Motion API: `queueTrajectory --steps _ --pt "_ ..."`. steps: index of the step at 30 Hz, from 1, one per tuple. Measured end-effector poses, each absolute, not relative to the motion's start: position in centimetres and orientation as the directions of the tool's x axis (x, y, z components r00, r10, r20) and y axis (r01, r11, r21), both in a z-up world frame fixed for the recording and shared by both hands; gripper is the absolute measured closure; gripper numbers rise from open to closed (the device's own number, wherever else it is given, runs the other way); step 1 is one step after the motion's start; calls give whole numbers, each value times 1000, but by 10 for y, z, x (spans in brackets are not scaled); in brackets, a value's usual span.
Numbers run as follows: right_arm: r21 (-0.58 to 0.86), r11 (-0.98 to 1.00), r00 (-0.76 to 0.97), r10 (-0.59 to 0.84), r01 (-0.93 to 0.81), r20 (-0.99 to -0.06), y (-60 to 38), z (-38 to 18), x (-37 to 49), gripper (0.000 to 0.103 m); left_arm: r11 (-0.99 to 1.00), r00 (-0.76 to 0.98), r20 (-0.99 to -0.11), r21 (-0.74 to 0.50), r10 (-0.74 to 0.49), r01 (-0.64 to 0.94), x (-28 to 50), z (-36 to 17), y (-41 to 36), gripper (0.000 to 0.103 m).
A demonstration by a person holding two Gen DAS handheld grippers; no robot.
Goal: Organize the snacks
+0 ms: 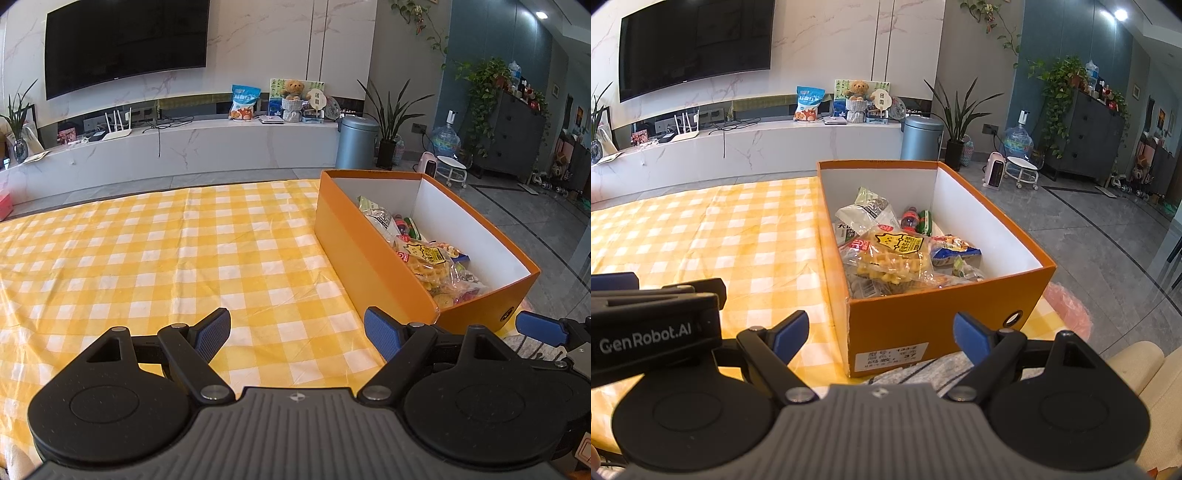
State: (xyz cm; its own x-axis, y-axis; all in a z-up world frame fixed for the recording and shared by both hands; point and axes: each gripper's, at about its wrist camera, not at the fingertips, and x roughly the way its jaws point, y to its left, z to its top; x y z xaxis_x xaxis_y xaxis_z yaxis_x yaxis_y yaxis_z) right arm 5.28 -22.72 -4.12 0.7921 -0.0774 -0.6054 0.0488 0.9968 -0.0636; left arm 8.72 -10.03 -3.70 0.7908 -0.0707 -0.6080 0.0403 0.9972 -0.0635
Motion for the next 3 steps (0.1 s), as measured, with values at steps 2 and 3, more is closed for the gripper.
queueTrajectory --steps 2,3 --pt "-62 997 790 -75 47 -608 -227 -41 53 19 998 789 -611 -59 -66 37 87 -37 -100 7" --pt "-62 997 790 -74 46 -609 -226 -42 53 19 998 788 -612 -57 -64 37 87 -37 -100 7"
